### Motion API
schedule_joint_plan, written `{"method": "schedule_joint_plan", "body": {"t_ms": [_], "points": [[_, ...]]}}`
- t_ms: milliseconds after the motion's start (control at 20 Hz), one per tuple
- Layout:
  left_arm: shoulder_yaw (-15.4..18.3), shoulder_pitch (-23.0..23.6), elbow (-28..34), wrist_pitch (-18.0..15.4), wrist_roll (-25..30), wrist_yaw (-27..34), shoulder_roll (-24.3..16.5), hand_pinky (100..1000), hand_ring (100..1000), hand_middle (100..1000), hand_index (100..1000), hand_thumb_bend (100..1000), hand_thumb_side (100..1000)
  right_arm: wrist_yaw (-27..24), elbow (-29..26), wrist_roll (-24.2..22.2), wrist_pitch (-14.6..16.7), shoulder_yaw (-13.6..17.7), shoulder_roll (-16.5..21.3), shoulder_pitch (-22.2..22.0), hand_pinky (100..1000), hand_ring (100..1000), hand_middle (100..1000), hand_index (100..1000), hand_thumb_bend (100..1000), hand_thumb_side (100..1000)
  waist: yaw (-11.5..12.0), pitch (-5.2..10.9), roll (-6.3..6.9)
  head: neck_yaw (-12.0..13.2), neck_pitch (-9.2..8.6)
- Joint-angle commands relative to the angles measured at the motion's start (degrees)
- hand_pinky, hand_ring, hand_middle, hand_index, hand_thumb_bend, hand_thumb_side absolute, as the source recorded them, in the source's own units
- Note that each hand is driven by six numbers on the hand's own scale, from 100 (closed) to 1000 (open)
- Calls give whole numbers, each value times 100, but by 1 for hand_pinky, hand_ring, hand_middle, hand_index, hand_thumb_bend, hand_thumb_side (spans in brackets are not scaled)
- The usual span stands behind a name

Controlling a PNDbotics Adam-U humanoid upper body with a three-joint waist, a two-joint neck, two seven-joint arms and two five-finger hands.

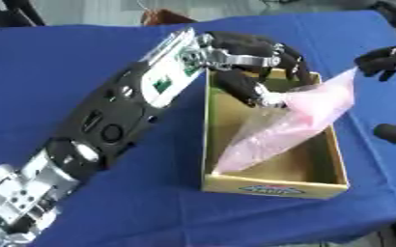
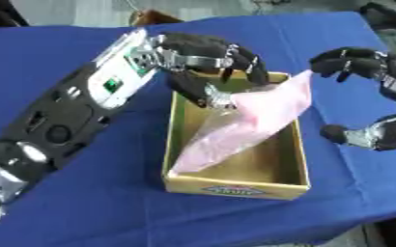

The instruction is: Pick up objects on the table and place them in the box.

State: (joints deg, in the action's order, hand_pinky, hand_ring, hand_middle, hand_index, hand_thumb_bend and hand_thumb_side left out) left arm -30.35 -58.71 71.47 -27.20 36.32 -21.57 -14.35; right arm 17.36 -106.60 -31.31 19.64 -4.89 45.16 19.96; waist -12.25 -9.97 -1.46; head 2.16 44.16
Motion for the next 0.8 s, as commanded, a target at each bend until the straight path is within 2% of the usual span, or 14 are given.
{"method": "schedule_joint_plan", "body": {"t_ms": [50, 400, 550, 600, 650, 800], "points": [[63, -79, 86, -470, 479, -18, -2, 541, 791, 879, 887, 136, 912, -30, -36, -14, 4, 66, 97, 91, 675, 774, 886, 917, 503, 689, -2, 70, -34, 33, -4], [63, -87, 139, -475, 458, -75, -16, 581, 811, 889, 891, 130, 909, -32, -28, -16, 7, 64, 97, 95, 673, 774, 887, 917, 504, 688, 4, 76, -34, 36, -4], [63, -97, 179, -489, 444, -130, -33, 606, 820, 893, 890, 100, 828, -31, -24, -21, 9, 60, 100, 96, 672, 773, 887, 917, 505, 688, 9, 78, -34, 40, -4], [62, -98, 198, -496, 435, -158, -40, 607, 820, 894, 890, 100, 825, -31, -23, -22, 11, 59, 100, 97, 671, 772, 888, 917, 503, 691, 10, 79, -34, 42, -4], [68, -114, 245, -522, 419, -204, -57, 631, 831, 901, 893, 109, 800, -31, -22, -21, 12, 59, 98, 98, 671, 774, 890, 917, 506, 689, 12, 82, -33, 47, -4], [103, -164, 444, -628, 327, -358, -161, 660, 846, 909, 897, 208, 806, -16, -10, -6, 10, 67, 106, 82, 671, 773, 891, 916, 507, 689, 22, 90, -28, 44, -4]]}}
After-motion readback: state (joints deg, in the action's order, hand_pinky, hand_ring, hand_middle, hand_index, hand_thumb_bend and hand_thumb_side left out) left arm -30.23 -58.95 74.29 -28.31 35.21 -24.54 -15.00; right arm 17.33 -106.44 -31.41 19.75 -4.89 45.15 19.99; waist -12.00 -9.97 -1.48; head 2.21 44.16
